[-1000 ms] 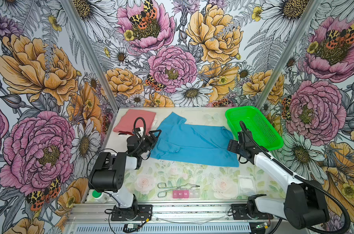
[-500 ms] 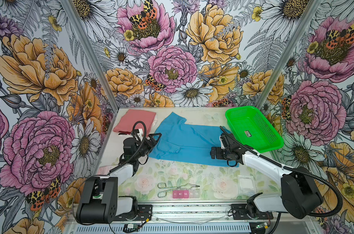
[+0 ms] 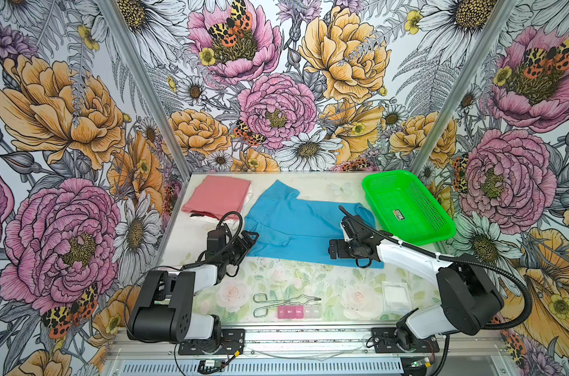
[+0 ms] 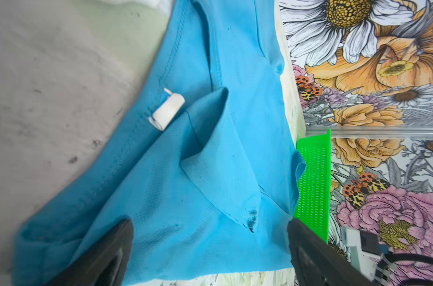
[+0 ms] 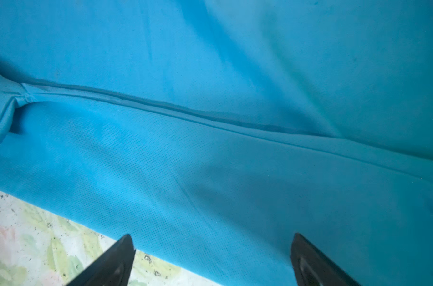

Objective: Fold and stack t-shirts
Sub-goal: Move the T-shirt to the center of the board.

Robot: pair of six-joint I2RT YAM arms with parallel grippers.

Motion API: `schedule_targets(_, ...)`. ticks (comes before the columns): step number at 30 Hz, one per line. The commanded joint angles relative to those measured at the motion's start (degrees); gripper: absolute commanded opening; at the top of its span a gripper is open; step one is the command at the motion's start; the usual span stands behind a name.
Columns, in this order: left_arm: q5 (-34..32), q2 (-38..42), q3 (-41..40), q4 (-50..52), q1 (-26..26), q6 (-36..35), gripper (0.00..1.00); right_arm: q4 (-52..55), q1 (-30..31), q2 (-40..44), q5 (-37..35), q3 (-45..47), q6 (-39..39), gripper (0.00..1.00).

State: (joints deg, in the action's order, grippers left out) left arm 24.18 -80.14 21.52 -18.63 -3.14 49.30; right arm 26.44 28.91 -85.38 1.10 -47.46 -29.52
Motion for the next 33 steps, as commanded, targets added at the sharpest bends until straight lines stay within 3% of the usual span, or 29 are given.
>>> schedule_targets(1, -7.8, -0.8, 2.6, 8.6, 0.9, -5.5, 0.99, 0.1, 0.0, -2.2, -2.0, -1.6, -0.5, 0.99)
schedule_targets(9, -5.2, 1.7, 7.1, 15.3, -0.5, -11.0, 0.99, 0.2, 0.3, -6.8, -0.2, -2.4, 0.4, 1.0)
schedule_targets(16, -8.2, 1.6, 3.8, 17.7, -3.2, -11.3, 0.99, 0.4, 2.4, -9.6, 2.0, -2.8, 1.7, 1.0)
schedule_targets(19, -11.2, 2.5, 2.9, 19.5, -5.2, -9.8, 0.99, 0.6, 3.8, -10.6, 3.0, -2.6, 2.1, 0.99)
schedule_targets(23, -25.3, 5.1, 7.5, 33.6, -12.2, -9.3, 0.99, 0.9, 5.4, -10.1, 3.5, -2.6, 2.3, 0.99)
schedule_targets(28, -26.9, 5.5, 4.7, 38.1, -17.3, -3.3, 0.99, 1.2, 6.2, -8.6, 3.8, -2.4, 2.6, 1.0)
schedule_targets(33, -32.2, 15.4, -2.9, 43.6, -24.0, 7.4, 0.99, 1.2, 6.3, -7.0, 4.0, -1.5, 3.3, 0.99)
